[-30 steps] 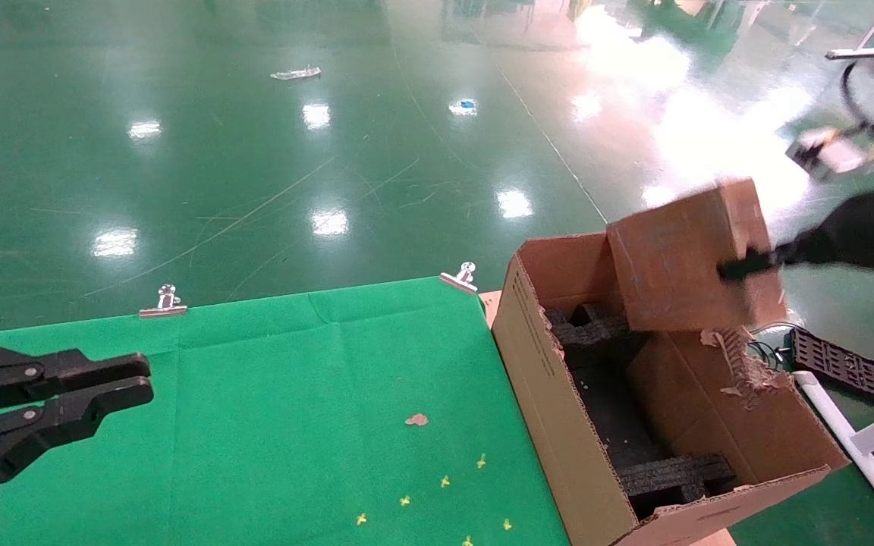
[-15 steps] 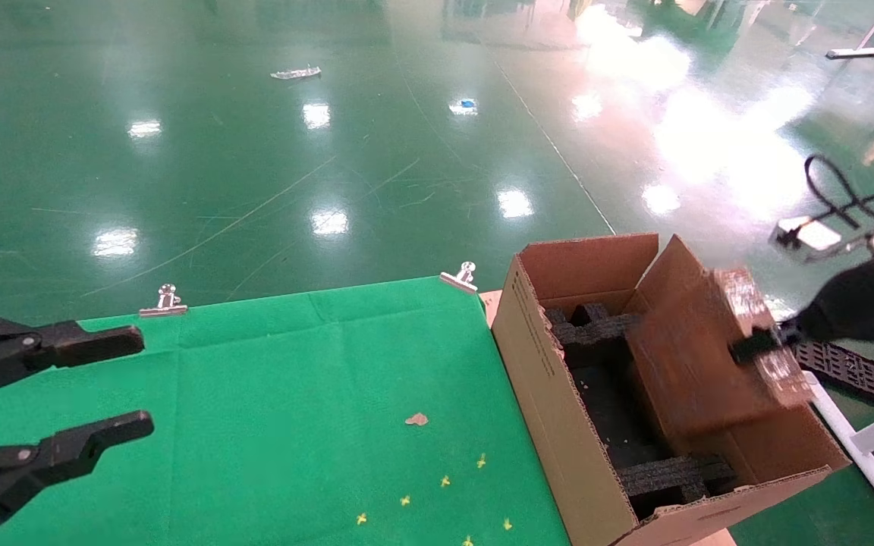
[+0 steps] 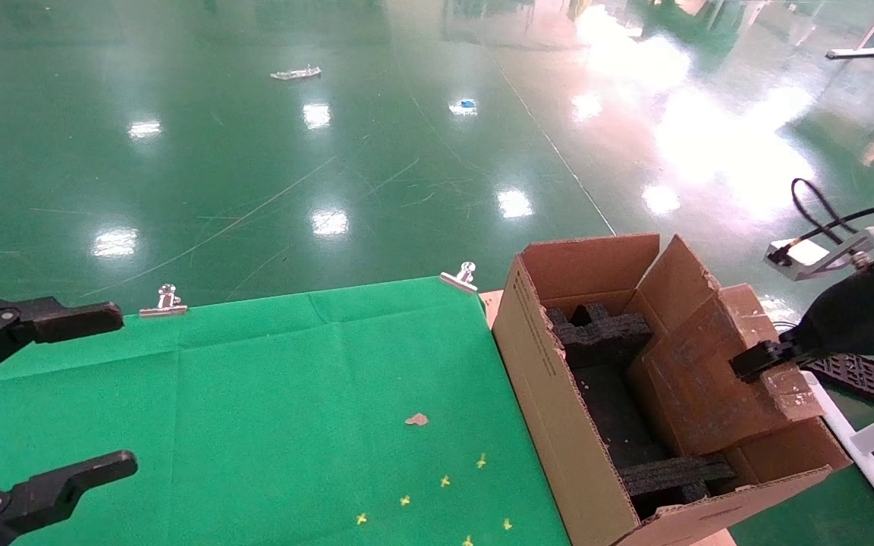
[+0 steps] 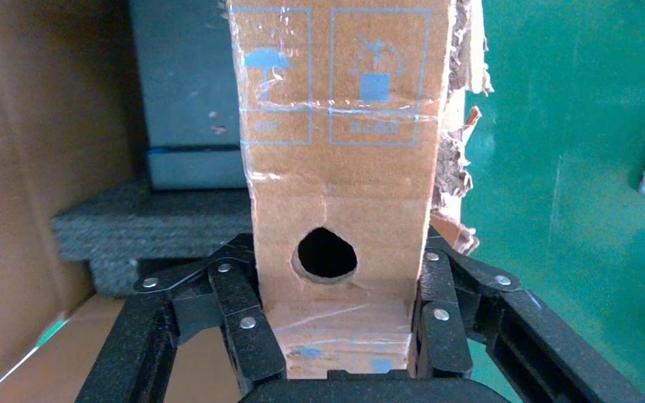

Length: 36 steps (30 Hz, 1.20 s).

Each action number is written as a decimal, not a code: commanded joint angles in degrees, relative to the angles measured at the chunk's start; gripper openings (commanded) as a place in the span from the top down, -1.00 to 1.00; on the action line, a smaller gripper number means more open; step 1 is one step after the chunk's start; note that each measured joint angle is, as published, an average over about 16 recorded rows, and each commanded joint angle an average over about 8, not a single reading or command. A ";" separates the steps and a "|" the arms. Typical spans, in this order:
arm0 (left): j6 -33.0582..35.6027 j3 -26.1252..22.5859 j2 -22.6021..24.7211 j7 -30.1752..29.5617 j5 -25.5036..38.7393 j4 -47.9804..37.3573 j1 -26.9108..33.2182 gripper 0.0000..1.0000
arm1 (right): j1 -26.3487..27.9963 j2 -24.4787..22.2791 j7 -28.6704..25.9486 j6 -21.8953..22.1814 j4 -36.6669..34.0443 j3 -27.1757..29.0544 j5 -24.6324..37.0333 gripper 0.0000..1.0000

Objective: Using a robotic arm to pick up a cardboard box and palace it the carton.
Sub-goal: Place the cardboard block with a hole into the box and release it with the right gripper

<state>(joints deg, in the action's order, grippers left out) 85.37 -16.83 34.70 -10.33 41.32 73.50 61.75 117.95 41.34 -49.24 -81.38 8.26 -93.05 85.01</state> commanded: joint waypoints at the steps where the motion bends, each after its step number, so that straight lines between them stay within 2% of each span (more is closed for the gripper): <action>1: 0.00 -0.01 0.00 0.00 0.00 0.00 0.00 -1.00 | -0.96 0.92 -0.88 1.00 -0.97 -0.18 0.23 1.00; 14: -0.02 -0.05 -0.02 0.03 -0.03 0.00 0.01 -1.00 | -9.72 5.43 -2.18 10.52 -2.41 1.10 -1.83 1.00; 25: -0.04 -0.09 -0.04 0.04 -0.06 0.00 0.02 -1.00 | -16.97 6.74 -1.33 17.53 -2.91 2.79 -4.43 1.00; 26: -0.04 -0.09 -0.04 0.05 -0.06 0.00 0.02 -1.00 | -17.44 6.71 -1.01 17.98 -2.90 2.99 -4.73 0.90; 33: -0.05 -0.11 -0.05 0.06 -0.08 0.00 0.02 -1.00 | -18.91 6.29 0.93 19.32 -3.31 4.02 -6.26 -0.85; 34: -0.05 -0.12 -0.05 0.06 -0.08 0.00 0.03 -1.00 | -18.96 6.30 1.04 19.24 -3.47 4.06 -6.32 -1.00; 36: -0.05 -0.12 -0.05 0.06 -0.08 0.00 0.03 -1.00 | -19.07 6.30 1.35 19.09 -3.69 4.19 -6.52 -1.00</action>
<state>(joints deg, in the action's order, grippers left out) 85.32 -16.95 34.65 -10.27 41.24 73.50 61.78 98.94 47.76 -47.94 -62.18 4.58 -88.96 78.64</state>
